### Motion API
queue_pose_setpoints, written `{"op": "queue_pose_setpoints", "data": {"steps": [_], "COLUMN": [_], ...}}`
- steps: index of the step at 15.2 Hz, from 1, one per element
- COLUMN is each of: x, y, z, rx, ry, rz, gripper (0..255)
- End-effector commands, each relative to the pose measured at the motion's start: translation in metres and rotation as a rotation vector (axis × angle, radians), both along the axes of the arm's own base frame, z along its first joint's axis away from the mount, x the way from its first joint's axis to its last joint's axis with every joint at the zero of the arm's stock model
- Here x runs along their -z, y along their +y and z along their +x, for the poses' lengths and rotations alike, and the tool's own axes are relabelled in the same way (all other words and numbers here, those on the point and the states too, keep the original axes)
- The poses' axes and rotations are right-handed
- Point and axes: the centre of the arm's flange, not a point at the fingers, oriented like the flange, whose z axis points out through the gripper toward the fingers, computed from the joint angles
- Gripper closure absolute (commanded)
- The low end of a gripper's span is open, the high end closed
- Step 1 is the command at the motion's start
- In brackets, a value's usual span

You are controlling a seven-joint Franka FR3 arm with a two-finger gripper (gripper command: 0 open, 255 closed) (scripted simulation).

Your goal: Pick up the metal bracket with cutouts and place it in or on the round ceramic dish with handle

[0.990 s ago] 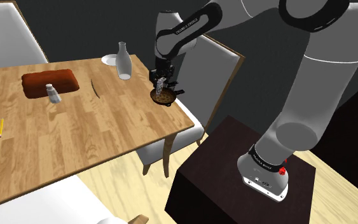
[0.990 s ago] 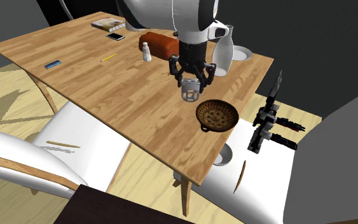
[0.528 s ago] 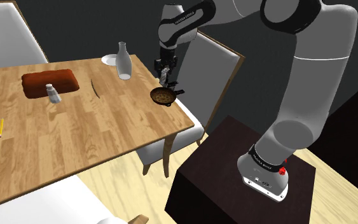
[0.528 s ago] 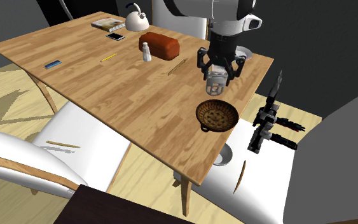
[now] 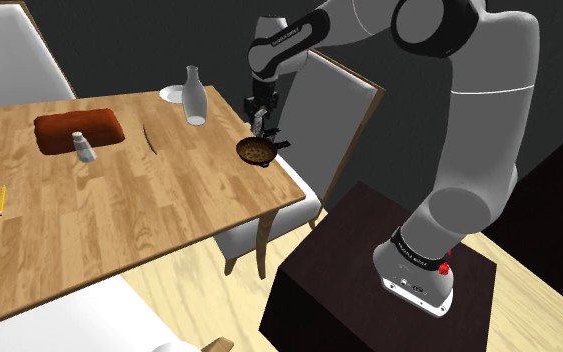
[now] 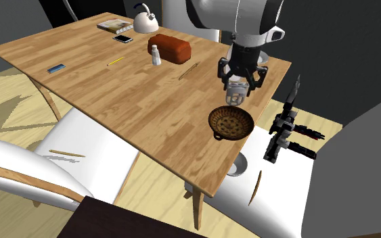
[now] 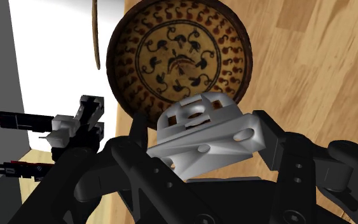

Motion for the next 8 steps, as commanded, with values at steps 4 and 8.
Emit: {"op": "queue_pose_setpoints", "data": {"steps": [4,8], "x": [0.027,0.048], "y": [-0.001,-0.001], "z": [0.000,0.000], "rx": [0.000,0.000], "ry": [0.000,0.000], "rz": [0.000,0.000], "gripper": [255,255]}}
